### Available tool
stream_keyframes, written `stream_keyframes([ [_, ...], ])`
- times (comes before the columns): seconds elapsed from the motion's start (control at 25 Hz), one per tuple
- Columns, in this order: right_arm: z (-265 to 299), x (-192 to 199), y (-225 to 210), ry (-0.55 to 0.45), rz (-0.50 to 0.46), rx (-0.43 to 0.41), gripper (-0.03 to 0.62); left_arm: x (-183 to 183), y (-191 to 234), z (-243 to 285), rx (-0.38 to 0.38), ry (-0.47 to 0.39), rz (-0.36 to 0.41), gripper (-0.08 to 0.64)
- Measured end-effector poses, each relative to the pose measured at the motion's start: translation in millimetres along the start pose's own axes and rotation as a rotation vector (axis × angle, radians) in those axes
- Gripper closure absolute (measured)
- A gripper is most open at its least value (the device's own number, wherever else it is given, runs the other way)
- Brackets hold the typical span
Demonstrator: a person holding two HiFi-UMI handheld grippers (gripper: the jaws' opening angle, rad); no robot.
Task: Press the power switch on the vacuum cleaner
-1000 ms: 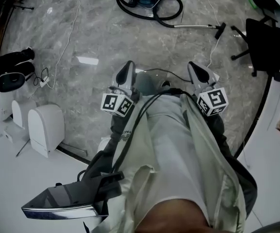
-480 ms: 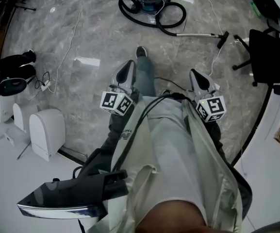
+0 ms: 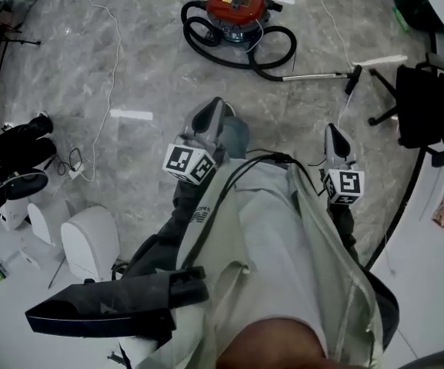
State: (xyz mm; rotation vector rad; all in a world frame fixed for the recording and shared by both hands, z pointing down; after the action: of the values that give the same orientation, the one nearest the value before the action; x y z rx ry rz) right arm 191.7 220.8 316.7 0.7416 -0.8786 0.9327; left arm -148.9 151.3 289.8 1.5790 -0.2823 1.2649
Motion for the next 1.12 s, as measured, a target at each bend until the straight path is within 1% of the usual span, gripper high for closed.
stream_keyframes([
  [0.08, 20.8, -11.8, -8.9, 0.026, 0.015, 0.063, 0.591, -30.3, 26.9, 18.2, 0.012, 0.005, 0.012, 0.557],
  [0.16, 42.9, -25.9, -16.1, 0.03, 0.023, 0.1, 0.591, -57.3, 50.6, 35.9, 0.019, 0.009, 0.034, 0.557],
  [0.28, 79.3, -50.3, -19.1, 0.006, 0.012, 0.105, 0.591, -86.5, 81.3, 56.3, 0.004, 0.007, 0.064, 0.557],
  [0.44, 124.3, -81.5, -9.9, -0.043, -0.01, 0.038, 0.591, -102.5, 104.4, 70.8, -0.027, 0.018, 0.087, 0.557],
  [0.6, 171.8, -106.3, -2.1, -0.089, -0.056, -0.051, 0.591, -102.5, 116.9, 88.5, -0.049, 0.031, 0.084, 0.557],
  [0.72, 210.5, -123.7, -2.2, -0.124, -0.094, -0.122, 0.591, -105.6, 127.8, 113.5, -0.078, 0.024, 0.089, 0.557],
  [0.92, 262.2, -146.9, -18.1, -0.139, -0.104, -0.234, 0.591, -115.0, 133.0, 156.7, -0.159, -0.009, 0.107, 0.557],
  [1.04, 288.7, -148.7, -38.6, -0.131, -0.141, -0.263, 0.591, -115.1, 133.7, 179.6, -0.194, -0.018, 0.106, 0.557],
  [1.12, 298.9, -147.1, -51.9, -0.124, -0.148, -0.274, 0.591, -108.8, 133.6, 190.4, -0.208, -0.001, 0.101, 0.557],
])
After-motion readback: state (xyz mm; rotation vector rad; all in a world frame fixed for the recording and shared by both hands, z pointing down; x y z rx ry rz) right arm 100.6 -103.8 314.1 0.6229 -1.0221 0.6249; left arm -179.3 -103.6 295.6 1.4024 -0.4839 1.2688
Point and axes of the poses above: the fingertips, and each gripper's own axes: z forward along the fingers, y to its left, x out of its underside, the point moved 6 cm from there along -z, backward along the fingers, and after that the axes turned 11 degrees about -z, right-handed, at the moved point
